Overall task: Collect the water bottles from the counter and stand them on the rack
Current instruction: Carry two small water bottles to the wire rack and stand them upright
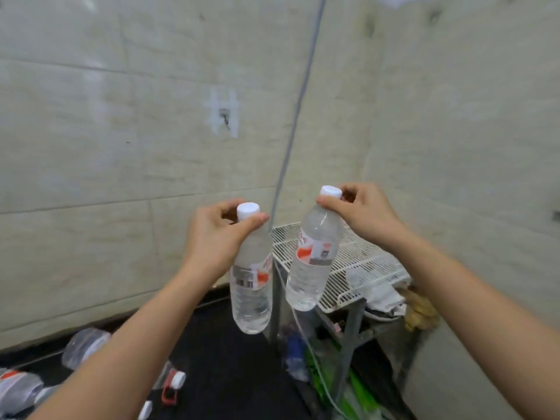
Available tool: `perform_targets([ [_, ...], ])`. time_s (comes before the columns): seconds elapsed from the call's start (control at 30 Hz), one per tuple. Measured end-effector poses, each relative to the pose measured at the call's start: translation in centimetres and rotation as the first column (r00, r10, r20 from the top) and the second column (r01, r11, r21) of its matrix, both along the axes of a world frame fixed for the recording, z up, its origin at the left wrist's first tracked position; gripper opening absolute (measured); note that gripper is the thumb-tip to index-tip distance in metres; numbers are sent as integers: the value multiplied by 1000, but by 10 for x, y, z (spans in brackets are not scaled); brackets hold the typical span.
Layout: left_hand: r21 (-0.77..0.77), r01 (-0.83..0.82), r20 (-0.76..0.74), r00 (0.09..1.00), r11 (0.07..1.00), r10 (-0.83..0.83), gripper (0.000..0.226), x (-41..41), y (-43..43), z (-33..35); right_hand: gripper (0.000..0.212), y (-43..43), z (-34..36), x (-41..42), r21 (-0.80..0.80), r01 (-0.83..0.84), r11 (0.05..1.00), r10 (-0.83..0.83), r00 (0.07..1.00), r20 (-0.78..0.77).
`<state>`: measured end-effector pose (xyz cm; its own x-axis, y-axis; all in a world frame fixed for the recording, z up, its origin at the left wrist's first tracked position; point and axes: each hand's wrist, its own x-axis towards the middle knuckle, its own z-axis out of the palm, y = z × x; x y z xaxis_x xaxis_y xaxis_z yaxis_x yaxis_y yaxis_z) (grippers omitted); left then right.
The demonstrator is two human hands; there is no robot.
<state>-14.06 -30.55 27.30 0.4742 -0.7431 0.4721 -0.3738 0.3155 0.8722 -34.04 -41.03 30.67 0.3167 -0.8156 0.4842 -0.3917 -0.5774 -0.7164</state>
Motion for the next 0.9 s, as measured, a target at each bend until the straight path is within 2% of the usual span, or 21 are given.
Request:
perform_targets([
  [0.17,-12,45,54,998,999,-44,15,-39,-99,34,33,-94,37,-44,-48,21,999,-23,998,-54],
  [0.27,-31,45,66,997,999,-43,25,-65,-162,43,37,-164,47,-70,-99,-11,995,-4,990,-144],
  [0.33,-26,27,49,998,999,-25,24,-84,-209,44,39,-213,48,-86,-120,-52,991,30,983,-180],
  [0.43,7,0,70,998,1000,0,11,-113,-278,39,38,-286,39,-105,-118,-108,987,77,967,-243],
  [0.6,74,-21,50,999,997,17,15,-140,-381,20,38,-393,19,-122,-66,-150,987,114,917,-381],
  [0.7,113,-38,54,998,993,32,9,-148,-433,5,40,-447,8,-126,-36,-144,989,113,890,-441],
  [0.9,180,-94,199,978,979,57,9,-159,-517,-4,37,-531,-1,-121,-32,-99,995,73,888,-454],
])
